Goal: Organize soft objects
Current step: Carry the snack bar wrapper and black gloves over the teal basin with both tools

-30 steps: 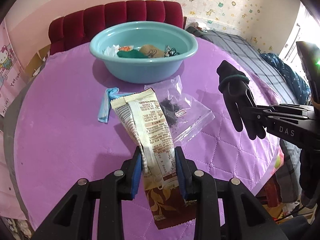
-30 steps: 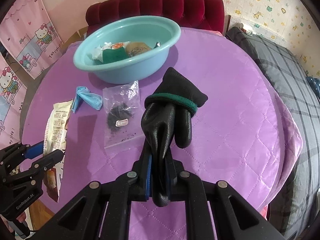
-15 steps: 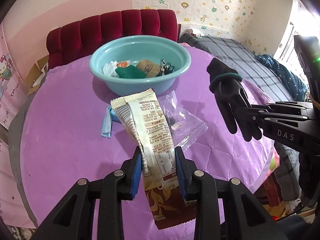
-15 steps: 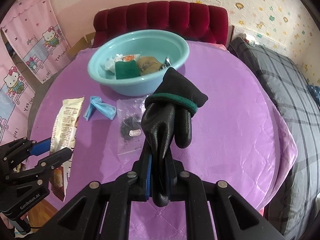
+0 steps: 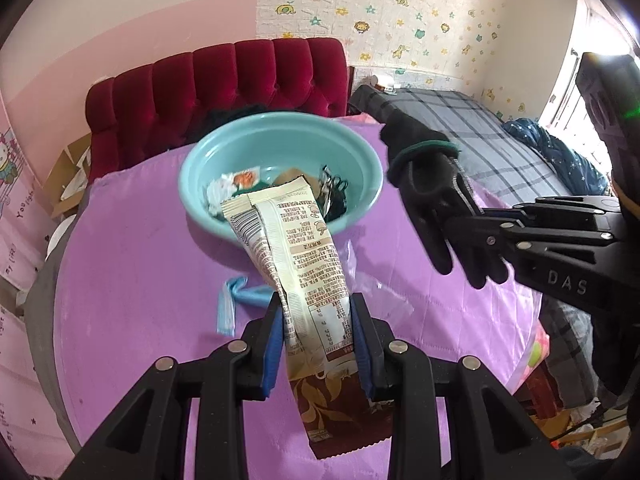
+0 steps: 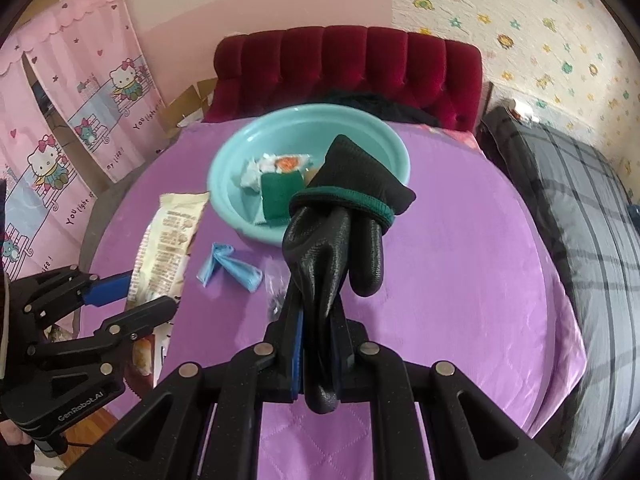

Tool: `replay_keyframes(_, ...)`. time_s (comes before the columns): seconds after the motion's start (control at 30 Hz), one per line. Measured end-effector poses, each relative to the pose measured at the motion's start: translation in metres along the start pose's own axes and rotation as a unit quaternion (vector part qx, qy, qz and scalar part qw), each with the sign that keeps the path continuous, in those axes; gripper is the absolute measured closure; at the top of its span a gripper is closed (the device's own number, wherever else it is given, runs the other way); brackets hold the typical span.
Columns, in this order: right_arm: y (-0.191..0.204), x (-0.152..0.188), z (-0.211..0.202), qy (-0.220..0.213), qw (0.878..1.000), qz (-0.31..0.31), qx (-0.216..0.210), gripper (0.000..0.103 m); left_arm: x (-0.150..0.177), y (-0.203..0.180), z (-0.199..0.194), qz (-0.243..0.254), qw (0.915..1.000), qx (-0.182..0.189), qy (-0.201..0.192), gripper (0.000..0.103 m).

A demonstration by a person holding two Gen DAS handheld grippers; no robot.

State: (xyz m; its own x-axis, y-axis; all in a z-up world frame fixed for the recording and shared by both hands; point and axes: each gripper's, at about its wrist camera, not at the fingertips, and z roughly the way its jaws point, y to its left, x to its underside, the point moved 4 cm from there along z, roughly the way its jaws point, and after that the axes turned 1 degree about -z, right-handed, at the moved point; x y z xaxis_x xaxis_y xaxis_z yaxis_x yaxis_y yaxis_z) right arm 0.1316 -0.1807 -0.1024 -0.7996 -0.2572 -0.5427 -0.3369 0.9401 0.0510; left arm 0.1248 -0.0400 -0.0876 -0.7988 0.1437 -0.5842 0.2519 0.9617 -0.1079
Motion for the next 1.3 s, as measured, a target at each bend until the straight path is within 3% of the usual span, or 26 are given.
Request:
replay_keyframes(0.63, 0.001, -0.100, 0.041, 0.002, 0.999, -0.027, -0.023, 0.092, -0.089, 0.031, 0.050, 0.017, 0.9998, 0.003, 0.004, 0.069)
replay_keyframes(1.3, -0.022, -0.152, 0.151, 0.055, 0.998, -0.006, -0.044, 0.090, -0.125, 0.065, 0.150, 0.005, 0.9991, 0.001, 0.041, 0.069)
